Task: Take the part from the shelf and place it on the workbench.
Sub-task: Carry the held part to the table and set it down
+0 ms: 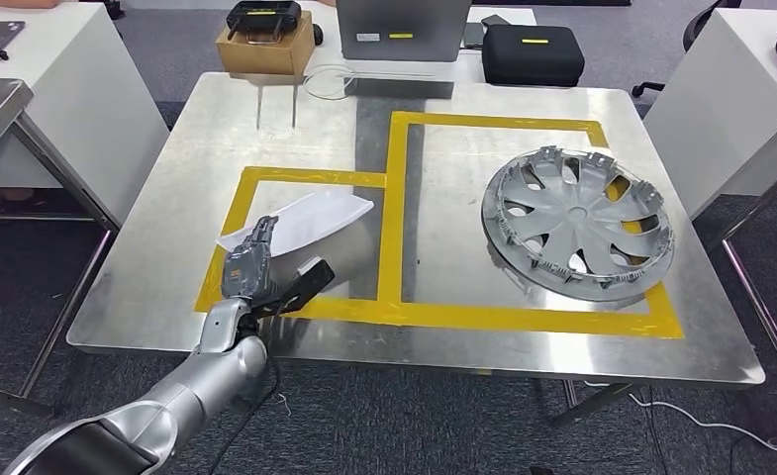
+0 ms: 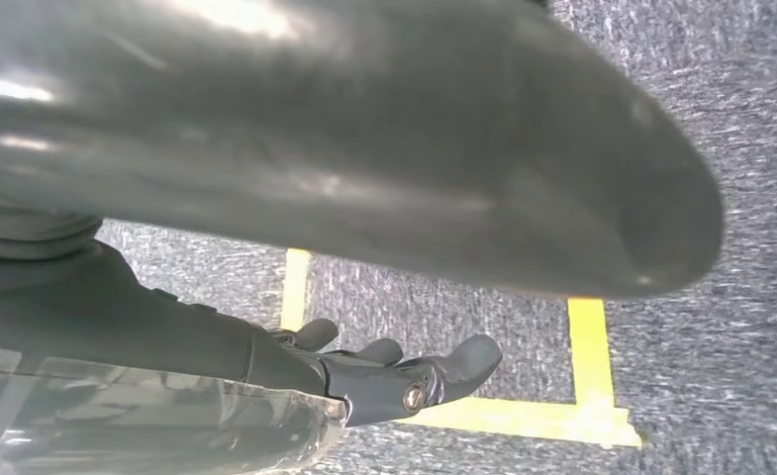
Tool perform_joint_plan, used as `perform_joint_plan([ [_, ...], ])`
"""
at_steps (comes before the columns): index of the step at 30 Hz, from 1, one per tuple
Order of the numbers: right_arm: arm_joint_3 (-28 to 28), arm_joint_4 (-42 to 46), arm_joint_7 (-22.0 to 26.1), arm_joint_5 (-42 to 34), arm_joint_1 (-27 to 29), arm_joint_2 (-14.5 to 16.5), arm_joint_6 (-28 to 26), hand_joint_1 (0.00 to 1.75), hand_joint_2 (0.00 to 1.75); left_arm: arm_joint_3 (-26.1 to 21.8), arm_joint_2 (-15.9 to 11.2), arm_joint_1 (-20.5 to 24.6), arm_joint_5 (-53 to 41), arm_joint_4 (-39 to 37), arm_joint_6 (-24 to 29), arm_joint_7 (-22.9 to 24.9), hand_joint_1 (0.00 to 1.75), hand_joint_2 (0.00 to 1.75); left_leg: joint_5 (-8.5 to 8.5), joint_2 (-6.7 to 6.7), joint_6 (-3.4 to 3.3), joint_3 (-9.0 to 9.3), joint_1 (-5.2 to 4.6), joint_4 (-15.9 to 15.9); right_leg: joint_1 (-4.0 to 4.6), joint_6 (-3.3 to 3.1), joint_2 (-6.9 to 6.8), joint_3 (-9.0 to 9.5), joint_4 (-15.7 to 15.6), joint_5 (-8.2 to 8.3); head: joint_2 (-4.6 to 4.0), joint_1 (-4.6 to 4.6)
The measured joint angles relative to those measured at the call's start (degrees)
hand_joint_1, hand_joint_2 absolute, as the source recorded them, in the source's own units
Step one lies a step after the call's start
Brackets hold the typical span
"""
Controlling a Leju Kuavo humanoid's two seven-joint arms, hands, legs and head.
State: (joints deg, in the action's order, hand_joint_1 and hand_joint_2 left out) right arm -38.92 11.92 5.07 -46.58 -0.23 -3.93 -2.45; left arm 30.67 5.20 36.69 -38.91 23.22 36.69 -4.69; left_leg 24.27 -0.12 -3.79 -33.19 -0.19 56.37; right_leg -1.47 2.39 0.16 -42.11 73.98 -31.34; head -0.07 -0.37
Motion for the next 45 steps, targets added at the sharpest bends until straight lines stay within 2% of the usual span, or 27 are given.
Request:
perform_joint_plan([
  [1, 0.0, 0.0, 0.0, 0.0, 0.1, 0.0, 0.1, 0.0, 0.0, -0.7, 0.4, -0.7, 2.7, 0.6, -0.3, -2.8, 0.0, 0.0, 0.01, -0.03, 0.02, 0.0, -0.03, 0.1, -0.05, 0.47, -0.02, 0.61, -1.3, 0.79, 0.0, 0.01],
  [3, -0.1, 0.0, -0.1, -0.1, 0.1, -0.2, 0.3, 0.0, 0.0, -1.6, 1.3, -2.3, 8.8, 3.1, -1.4, -7.8, 0.0, 0.0, 0.15, -0.16, 0.2, -0.03, -0.05, 0.3, -0.17, 1.33, -0.15, 4.56, -9.3, 3.81, 0.0, 0.03],
  [5, -0.2, 0.0, -0.1, -0.2, 0.1, -0.3, 0.4, 0.0, 0.0, -1.9, 2.0, -4.1, 14.6, 6.9, -2.7, -10.5, 0.0, 0.0, 0.45, -0.25, 0.65, -0.29, -0.34, 0.8, -0.11, 1.14, -0.21, 7.8, -15.7, 5.85, 0.0, -0.01],
  [8, -0.3, 0.0, 0.0, -0.3, 0.3, -0.3, 0.4, 0.0, 0.0, -1.8, 2.3, -6.9, 20.6, 13.0, -4.4, -12.3, 0.0, 0.0, 0.67, -0.21, 1.16, -0.55, -0.46, 1.2, -0.02, 0.14, -0.11, 8.4, -16.8, 6.32, 0.0, -0.07],
  [10, -0.4, 0.0, 0.4, -0.4, 0.4, -0.2, 0.4, 0.0, 0.0, -1.5, 1.9, -9.1, 26.9, 18.2, -6.8, -13.8, 0.0, 0.0, 1.99, -0.19, 1.73, -1.24, -0.24, 2.7, -0.33, -0.47, -0.08, 8.5, -16.9, 6.45, 0.0, -0.21],
  [11, -0.4, 0.0, 0.6, -0.4, 0.4, -0.2, 0.4, 0.0, 0.0, -1.1, 1.5, -10.4, 30.9, 21.4, -8.3, -14.4, 0.0, 0.0, 3.58, -0.18, 2.13, -2.23, -0.07, 5.1, -0.51, -0.77, -0.1, 8.54, -17.0, 6.54, 0.0, -0.3],
  [13, -0.5, -0.1, 1.1, -0.4, 0.4, -0.2, 0.4, 0.0, 0.0, 0.3, 0.0, -13.4, 39.0, 28.5, -11.0, -15.2, 0.0, 0.0, 7.75, -0.16, 2.84, -5.37, 0.3, 12.6, -0.43, -1.2, -0.12, 8.46, -16.9, 6.69, 0.0, -0.51],
  [15, -0.6, -0.2, 1.5, -0.4, 0.5, -0.2, 0.4, 0.0, 0.0, 2.2, -2.0, -16.5, 45.3, 35.7, -12.9, -16.0, 0.0, 0.0, 9.72, -0.15, 3.13, -7.37, 0.53, 17.8, -0.34, -1.29, -0.11, 8.33, -16.8, 6.78, 0.0, -0.51],
  [16, -0.7, -0.2, 1.7, -0.3, 0.6, -0.1, 0.4, 0.0, 0.0, 3.1, -3.0, -17.8, 47.5, 39.1, -13.6, -16.5, 0.0, 0.0, 9.04, -0.14, 3.08, -6.8, 0.57, 17.2, -0.3, -1.28, -0.11, 8.32, -16.8, 6.79, 0.0, -0.51],
  [17, -0.8, -0.3, 1.8, -0.3, 0.6, -0.1, 0.4, 0.0, 0.0, 4.0, -4.1, -19.0, 49.2, 42.3, -14.3, -16.9, 0.0, 0.0, 7.47, -0.13, 2.92, -5.11, 0.6, 14.3, -0.27, -1.27, -0.1, 8.35, -16.8, 6.8, 0.0, -0.51],
  [19, -1.1, -0.3, 1.9, -0.2, 0.6, 0.1, 0.3, 0.0, 0.0, 5.4, -6.0, -20.6, 51.6, 48.0, -15.5, -17.6, 0.0, 0.0, 4.22, -0.16, 2.31, -0.36, 0.49, 5.9, -0.06, -1.08, -0.1, 8.39, -16.8, 6.92, 0.0, -0.49],
  [21, -1.3, -0.3, 2.0, -0.1, 0.5, 0.2, 0.3, 0.0, 0.0, 6.5, -7.5, -21.8, 53.1, 52.4, -16.7, -18.1, 0.0, 0.0, 3.02, -0.22, 1.76, 1.9, 0.16, 1.6, 0.11, -0.61, -0.13, 8.24, -16.8, 7.23, 0.0, -0.47],
  [24, -1.5, -0.4, 2.1, 0.0, 0.4, 0.4, 0.2, 0.0, 0.0, 7.8, -9.4, -23.5, 54.8, 57.0, -18.2, -18.6, 0.0, 0.0, 2.09, -0.09, 0.94, 1.76, -0.12, 0.8, 0.07, 0.44, -0.16, 7.93, -17.0, 7.68, 0.0, -0.47],
  [25, -1.6, -0.4, 2.1, 0.0, 0.4, 0.4, 0.1, 0.0, 0.0, 8.1, -9.7, -23.8, 55.1, 58.1, -18.4, -18.6, 0.0, 0.0, 1.45, 0.0, 0.52, 1.67, -0.03, 0.2, 0.1, 0.48, -0.17, 7.5, -16.4, 6.98, 0.0, -0.4],
  [26, -1.7, -0.4, 2.1, 0.0, 0.4, 0.4, 0.1, 0.0, 0.0, 8.4, -9.9, -24.0, 55.4, 59.0, -18.7, -18.7, 0.0, 0.0, 0.72, 0.09, 0.11, 1.43, 0.08, -0.3, 0.15, 0.29, -0.18, 6.68, -14.6, 5.47, 0.0, -0.31],
  [28, -1.8, -0.5, 2.1, 0.0, 0.3, 0.5, 0.0, 0.0, 0.0, 9.0, -10.4, -24.5, 56.7, 60.4, -19.8, -18.8, 0.0, 0.0, -0.46, 0.14, -0.43, 0.41, 0.06, -0.6, 0.17, -0.43, -0.18, 4.15, -7.7, 0.86, 0.0, -0.09],
  [30, -1.9, -0.5, 2.1, -0.1, 0.2, 0.4, 0.0, 0.0, 0.0, 9.4, -11.0, -25.4, 58.6, 61.4, -21.5, -18.8, 0.0, 0.0, -1.42, 0.23, -0.5, -0.93, -0.14, -0.5, 0.11, -0.26, -0.18, 2.78, -1.5, -2.08, 0.0, -0.02],
  [31, -1.9, -0.5, 2.1, 0.0, 0.2, 0.4, 0.0, 0.0, 0.0, 9.6, -11.4, -25.8, 59.5, 61.9, -22.4, -18.8, 0.0, 0.0, -1.86, 0.26, -0.44, -1.6, -0.2, -0.4, 0.07, 0.16, -0.19, 3.46, -1.0, -2.17, 0.0, -0.02],
  [32, -1.9, -0.5, 2.1, 0.0, 0.1, 0.4, 0.0, 0.0, 0.0, 9.9, -11.7, -26.1, 60.1, 62.2, -23.1, -18.7, 0.0, 0.0, -2.3, 0.27, -0.31, -2.25, -0.21, -0.2, 0.02, 0.7, -0.19, 5.31, -3.0, -1.44, 0.0, -0.01],
  [33, -1.9, -0.5, 2.1, 0.1, 0.0, 0.4, 0.0, 0.0, 0.0, 10.1, -12.1, -26.3, 60.6, 62.6, -23.6, -18.6, 0.0, 0.0, -2.72, 0.24, -0.12, -2.87, -0.2, 0.0, -0.03, 1.16, -0.2, 8.08, -6.7, -0.4, 0.0, 0.0],
  [35, -1.9, -0.5, 2.1, 0.2, -0.4, 0.3, 0.0, 0.0, 0.0, 10.4, -12.6, -26.6, 61.1, 63.4, -24.4, -18.5, 0.0, 0.0, -3.5, 0.2, 0.45, -3.98, -0.34, 0.5, 0.07, 1.22, -0.11, 13.45, -14.7, 0.84, 0.0, -0.07],
  [37, -2.0, -0.5, 2.0, 0.3, -0.7, 0.3, 0.0, 0.0, 0.0, 10.6, -13.1, -26.7, 61.3, 63.9, -25.1, -18.5, 0.0, 0.0, -4.28, 0.19, 1.16, -4.5, -0.42, 0.8, 0.32, 0.43, 0.06, 14.97, -17.7, 1.04, 0.0, -0.16],
  [39, -2.2, -0.6, 1.8, 0.6, -0.7, 0.4, 0.0, 0.0, 0.0, 10.9, -13.6, -26.9, 61.2, 64.2, -25.6, -18.6, 0.0, 0.0, -4.86, 0.08, 1.89, -4.75, -0.21, 0.8, 0.28, -0.49, 0.03, 14.09, -17.6, 1.87, 0.0, -0.12],
  [40, -2.3, -0.6, 1.7, 0.7, -0.8, 0.5, 0.0, 0.0, 0.0, 11.1, -13.9, -27.0, 61.2, 64.3, -25.8, -18.6, 0.0, 0.0, -4.08, 0.03, 2.3, -5.1, -0.05, 1.2, 0.16, -1.0, -0.07, 13.67, -17.7, 2.43, 0.0, -0.14],
  [41, -2.5, -0.6, 1.6, 0.9, -0.8, 0.5, 0.0, 0.0, 0.0, 11.2, -14.2, -27.1, 61.1, 64.3, -25.8, -18.7, 0.0, 0.0, -2.14, 0.0, 2.75, -5.67, 0.13, 2.6, 0.0, -1.5, -0.18, 13.11, -17.7, 3.11, 0.0, -0.19],
  [44, -2.9, -0.7, 1.3, 1.4, -0.9, 0.6, 0.0, 0.0, 0.0, 11.4, -14.9, -27.3, 60.9, 64.3, -25.7, -19.0, 0.0, 0.0, 6.63, 0.05, 3.93, -8.12, 0.66, 12.8, -0.01, -2.08, -0.34, 11.01, -17.7, 5.16, 0.0, -0.42],
  [45, -3.0, -0.7, 1.2, 1.5, -0.9, 0.6, 0.0, 0.0, 0.0, 11.5, -15.0, -27.4, 60.8, 64.3, -25.7, -19.1, 0.0, 0.0, 7.92, 0.05, 4.11, -8.44, 0.75, 16.1, 0.04, -2.03, -0.35, 10.21, -17.6, 5.82, 0.0, -0.43],
])
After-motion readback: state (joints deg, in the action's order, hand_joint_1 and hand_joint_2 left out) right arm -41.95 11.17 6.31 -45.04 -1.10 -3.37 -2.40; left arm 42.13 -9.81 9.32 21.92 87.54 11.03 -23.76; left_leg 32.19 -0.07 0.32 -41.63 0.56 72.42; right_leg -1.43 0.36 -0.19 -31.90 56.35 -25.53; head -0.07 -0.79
